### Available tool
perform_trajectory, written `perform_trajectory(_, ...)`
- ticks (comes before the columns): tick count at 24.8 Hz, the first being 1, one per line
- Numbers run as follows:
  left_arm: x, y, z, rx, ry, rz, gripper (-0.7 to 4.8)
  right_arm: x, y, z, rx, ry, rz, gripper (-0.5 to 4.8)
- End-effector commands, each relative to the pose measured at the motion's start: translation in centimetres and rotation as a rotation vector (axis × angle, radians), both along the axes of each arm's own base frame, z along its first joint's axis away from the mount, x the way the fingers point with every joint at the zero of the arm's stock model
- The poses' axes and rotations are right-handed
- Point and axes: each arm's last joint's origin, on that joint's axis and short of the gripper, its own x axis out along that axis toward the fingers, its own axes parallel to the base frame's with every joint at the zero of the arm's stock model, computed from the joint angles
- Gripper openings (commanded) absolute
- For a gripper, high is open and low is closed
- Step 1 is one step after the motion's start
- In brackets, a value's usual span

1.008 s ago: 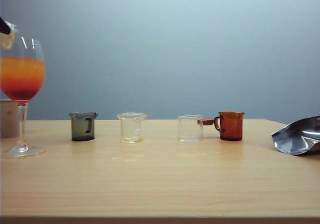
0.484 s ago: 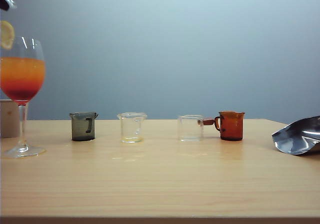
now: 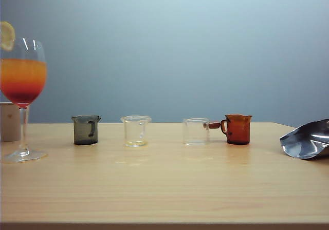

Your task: Pick up the lemon slice from the paper cup on the left and carefully insert it into the rim of the goblet.

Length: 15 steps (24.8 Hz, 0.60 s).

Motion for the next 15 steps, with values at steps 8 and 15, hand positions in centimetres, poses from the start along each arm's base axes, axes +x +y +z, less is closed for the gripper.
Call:
perform_trajectory(8,-5.6,-1.8,1.2,-0.067,-0.105,0.137,-0.06,-6.0,-7.4,-1.8,0.044,-0.063,-0.264,-0.09)
perform_trajectory(15,-8.9,-1.6,-1.0,-0.078,-0.146,0.280,-0.06,-11.2,-10.1,-5.8,0.085,-0.098,-0.398,-0.09)
